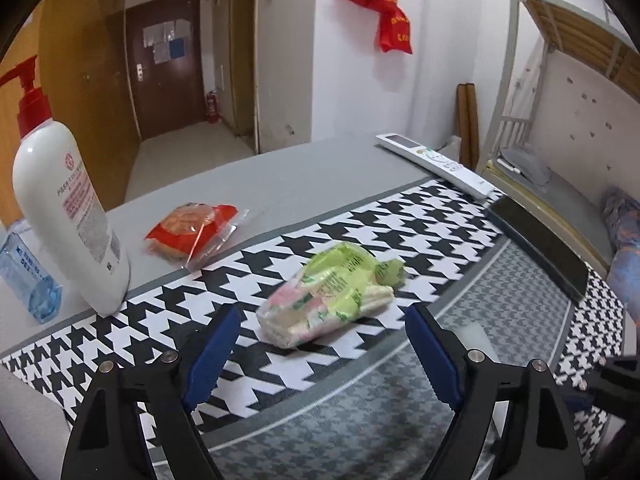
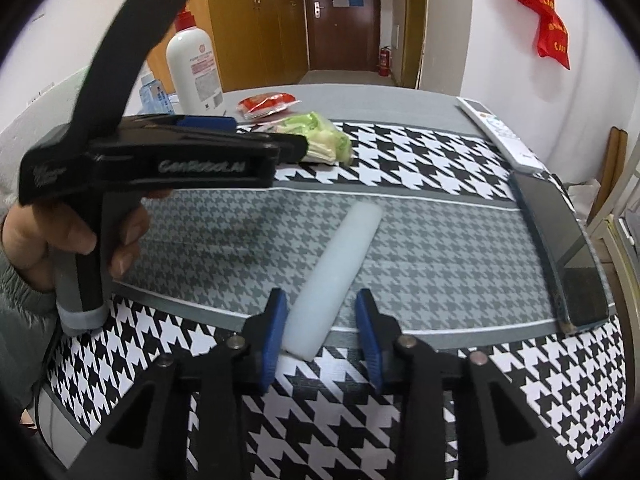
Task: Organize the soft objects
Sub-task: 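Grasp the wrapped snack with the left gripper while the right grasps the white foam strip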
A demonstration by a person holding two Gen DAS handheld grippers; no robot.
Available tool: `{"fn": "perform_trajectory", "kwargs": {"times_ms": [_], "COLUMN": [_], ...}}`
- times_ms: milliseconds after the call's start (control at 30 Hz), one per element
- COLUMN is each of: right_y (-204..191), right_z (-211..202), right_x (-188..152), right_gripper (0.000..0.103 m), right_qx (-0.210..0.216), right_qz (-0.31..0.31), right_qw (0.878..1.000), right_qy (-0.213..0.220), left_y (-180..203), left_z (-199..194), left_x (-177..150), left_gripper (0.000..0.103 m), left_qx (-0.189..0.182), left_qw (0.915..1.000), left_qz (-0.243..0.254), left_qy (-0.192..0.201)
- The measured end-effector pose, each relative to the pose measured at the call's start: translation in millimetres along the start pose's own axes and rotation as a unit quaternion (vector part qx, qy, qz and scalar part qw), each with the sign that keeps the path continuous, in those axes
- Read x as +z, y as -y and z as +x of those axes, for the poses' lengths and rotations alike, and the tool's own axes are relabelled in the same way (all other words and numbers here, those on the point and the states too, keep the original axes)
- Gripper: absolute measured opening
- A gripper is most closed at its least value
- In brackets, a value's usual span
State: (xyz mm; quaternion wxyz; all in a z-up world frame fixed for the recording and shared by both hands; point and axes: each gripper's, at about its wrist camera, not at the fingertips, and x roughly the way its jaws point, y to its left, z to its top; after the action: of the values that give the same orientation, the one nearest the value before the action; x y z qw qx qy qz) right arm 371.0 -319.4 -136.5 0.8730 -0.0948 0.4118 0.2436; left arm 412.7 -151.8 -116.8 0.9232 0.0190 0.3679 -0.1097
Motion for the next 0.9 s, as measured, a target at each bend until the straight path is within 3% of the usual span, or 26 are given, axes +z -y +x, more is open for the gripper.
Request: {"fn": "perform_trajectory", "kwargs": {"times_ms": [67, 267, 433, 733, 900], "right_y": [-1, 1, 3, 6, 6], "right_z": [-1, -2, -3, -2, -2], "right_x": [-1, -3, -4, -2, -2], "right_gripper": [0.031, 0.027, 0.027, 0.027, 0.022], "right_qx": [0.004, 0.011, 0.022, 0.025, 0.031], "right_qz": [-0.005, -0.006, 0.000, 0.004, 0.008], "right_qw": [1.000, 1.000, 1.000, 1.000, 0.999], "right_qy": [0.000, -0.001, 0.001, 0.001, 0.002], "left_y": [1, 2, -2, -4, -2], "left_z": [2, 14, 30, 28, 13], "left_x": [1, 3, 4, 5, 1], "left_gripper": [0.084, 0.078, 0.060, 0.034, 0.033], "left_qx": [0.005, -0.002, -0.005, 0.002, 0.012], "left_qw": [1.0000, 0.9995, 0.9978, 0.9986, 0.9995], "left_qz": [0.004, 0.009, -0.005, -0.012, -0.005], "left_qy": [-0.001, -0.029, -0.066, -0.052, -0.030]}}
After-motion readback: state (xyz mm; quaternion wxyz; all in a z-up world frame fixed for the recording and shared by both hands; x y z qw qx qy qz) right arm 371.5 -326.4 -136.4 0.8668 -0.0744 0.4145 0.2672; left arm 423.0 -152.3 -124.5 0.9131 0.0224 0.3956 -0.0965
